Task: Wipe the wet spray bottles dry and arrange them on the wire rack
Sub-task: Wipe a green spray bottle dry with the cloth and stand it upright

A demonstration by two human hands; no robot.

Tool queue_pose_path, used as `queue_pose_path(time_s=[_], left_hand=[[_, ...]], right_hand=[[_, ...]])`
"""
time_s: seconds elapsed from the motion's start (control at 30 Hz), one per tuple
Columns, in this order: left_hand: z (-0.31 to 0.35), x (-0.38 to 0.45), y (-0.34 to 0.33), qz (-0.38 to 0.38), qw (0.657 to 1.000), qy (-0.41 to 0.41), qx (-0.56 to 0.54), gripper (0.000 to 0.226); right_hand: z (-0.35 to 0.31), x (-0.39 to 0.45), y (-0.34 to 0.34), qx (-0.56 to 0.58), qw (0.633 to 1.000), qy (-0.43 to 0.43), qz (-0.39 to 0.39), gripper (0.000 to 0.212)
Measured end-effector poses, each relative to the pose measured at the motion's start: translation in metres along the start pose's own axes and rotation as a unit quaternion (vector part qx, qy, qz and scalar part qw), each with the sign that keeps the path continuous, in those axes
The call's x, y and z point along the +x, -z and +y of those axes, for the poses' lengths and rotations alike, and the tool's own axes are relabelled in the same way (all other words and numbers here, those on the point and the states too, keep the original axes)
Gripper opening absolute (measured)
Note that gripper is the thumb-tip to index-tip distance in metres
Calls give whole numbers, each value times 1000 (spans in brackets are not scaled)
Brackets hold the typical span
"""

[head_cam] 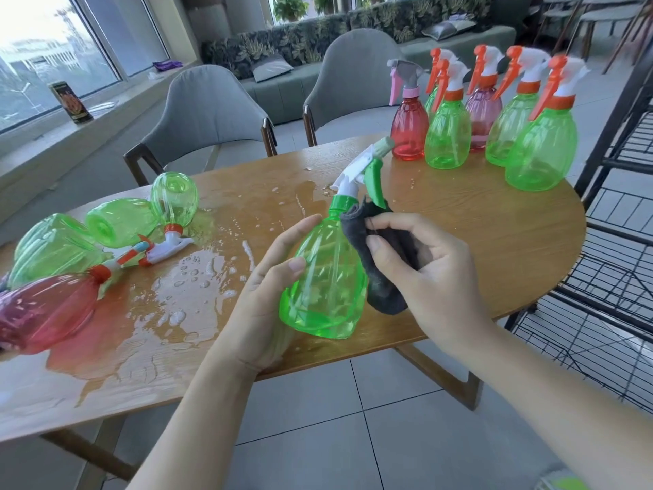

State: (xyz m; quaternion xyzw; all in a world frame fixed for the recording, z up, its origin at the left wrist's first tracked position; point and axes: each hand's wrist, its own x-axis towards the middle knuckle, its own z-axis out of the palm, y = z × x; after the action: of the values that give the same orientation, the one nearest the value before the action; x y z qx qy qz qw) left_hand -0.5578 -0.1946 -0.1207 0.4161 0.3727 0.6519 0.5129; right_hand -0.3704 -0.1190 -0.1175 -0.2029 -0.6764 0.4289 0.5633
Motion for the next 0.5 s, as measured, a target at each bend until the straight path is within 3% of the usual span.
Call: queue_pose_path(time_s=[0.17,0.3,0.5], left_hand=[[2,5,-4,20,998,17,-58,59],[9,9,-4,-45,997,40,-51,82],[16,18,-11,-65,993,50,-87,72]], right_hand=[[-6,-10,-4,-33,996,70,-33,22],[-8,-3,-1,-5,999,29,-20,20],[-18,2,2,31,999,-3,-24,25]])
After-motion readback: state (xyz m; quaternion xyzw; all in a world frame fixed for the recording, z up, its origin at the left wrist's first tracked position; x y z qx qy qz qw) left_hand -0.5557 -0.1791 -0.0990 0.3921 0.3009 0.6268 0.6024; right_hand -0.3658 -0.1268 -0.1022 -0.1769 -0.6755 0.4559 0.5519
